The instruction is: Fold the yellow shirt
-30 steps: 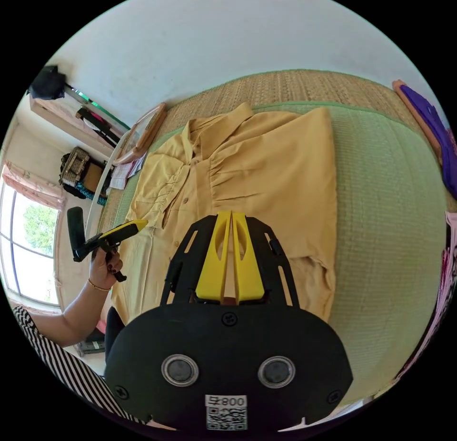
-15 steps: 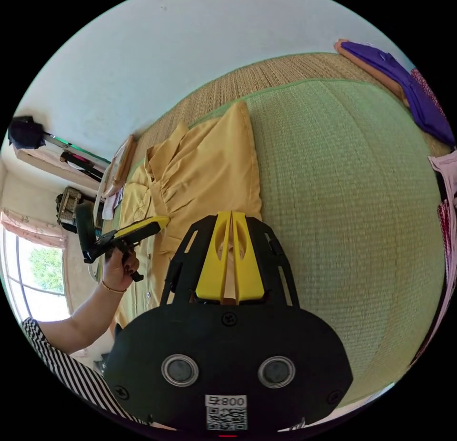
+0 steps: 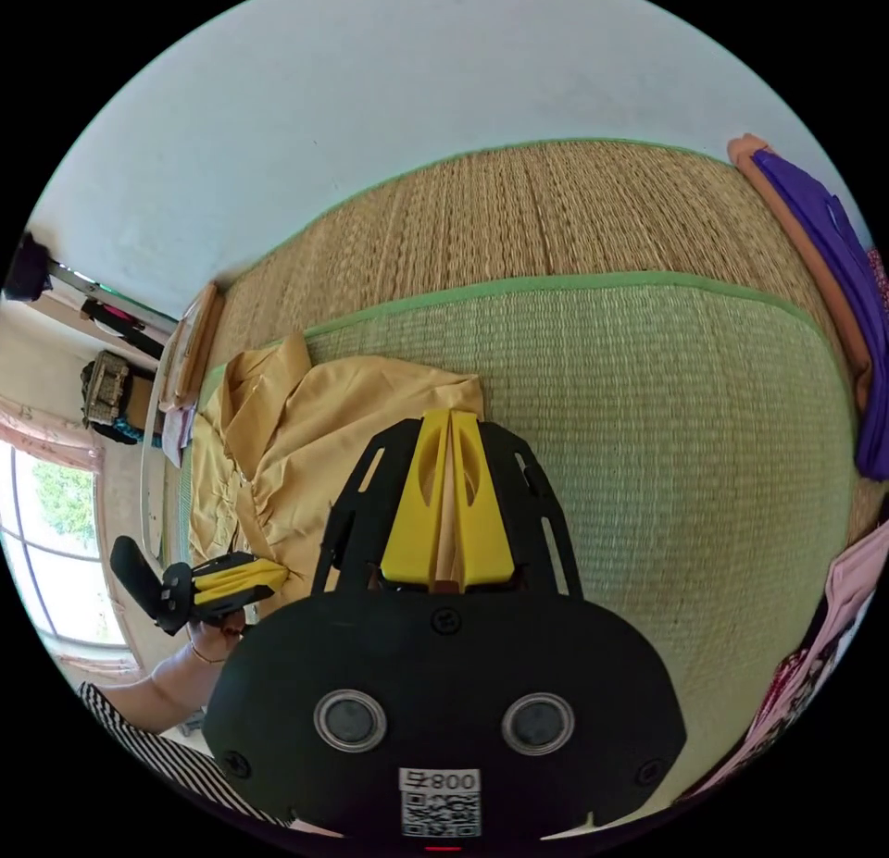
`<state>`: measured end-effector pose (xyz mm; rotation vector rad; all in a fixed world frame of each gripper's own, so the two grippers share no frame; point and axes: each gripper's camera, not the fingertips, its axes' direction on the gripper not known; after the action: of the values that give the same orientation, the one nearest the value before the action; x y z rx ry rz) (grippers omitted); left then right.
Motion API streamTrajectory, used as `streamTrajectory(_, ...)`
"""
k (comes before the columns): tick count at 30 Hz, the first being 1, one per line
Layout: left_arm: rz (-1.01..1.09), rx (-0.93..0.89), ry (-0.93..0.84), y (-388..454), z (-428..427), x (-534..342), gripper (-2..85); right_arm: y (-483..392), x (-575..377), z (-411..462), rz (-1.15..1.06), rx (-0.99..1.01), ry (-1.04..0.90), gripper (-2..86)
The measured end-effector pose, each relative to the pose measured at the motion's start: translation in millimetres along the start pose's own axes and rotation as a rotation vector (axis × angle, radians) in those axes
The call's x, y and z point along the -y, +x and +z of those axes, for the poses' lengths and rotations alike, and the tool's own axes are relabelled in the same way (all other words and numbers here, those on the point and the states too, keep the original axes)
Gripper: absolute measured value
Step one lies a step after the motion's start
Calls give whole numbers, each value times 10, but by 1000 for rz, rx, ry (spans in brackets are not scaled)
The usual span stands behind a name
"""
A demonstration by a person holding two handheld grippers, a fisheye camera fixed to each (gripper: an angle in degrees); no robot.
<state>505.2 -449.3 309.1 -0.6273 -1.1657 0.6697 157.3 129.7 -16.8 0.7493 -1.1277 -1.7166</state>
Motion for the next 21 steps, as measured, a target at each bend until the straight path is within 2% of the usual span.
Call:
streamTrajectory(6, 5, 27, 17, 48, -161, -118, 3, -45, -226, -212, -96, 45, 41, 1)
streamTrajectory(11, -23, 30, 9, -63, -219, -266, 3, -174, -1089, -422, -211, 58, -8, 1)
streamTrajectory(16, -40, 16, -15, -264, -176, -357, 3, -22, -1495, -94, -159, 18, -109, 1)
streamTrajectory(21, -89, 16, -6, -406, -304, -520, 3, 8, -1427, -114, -140, 24, -85, 1)
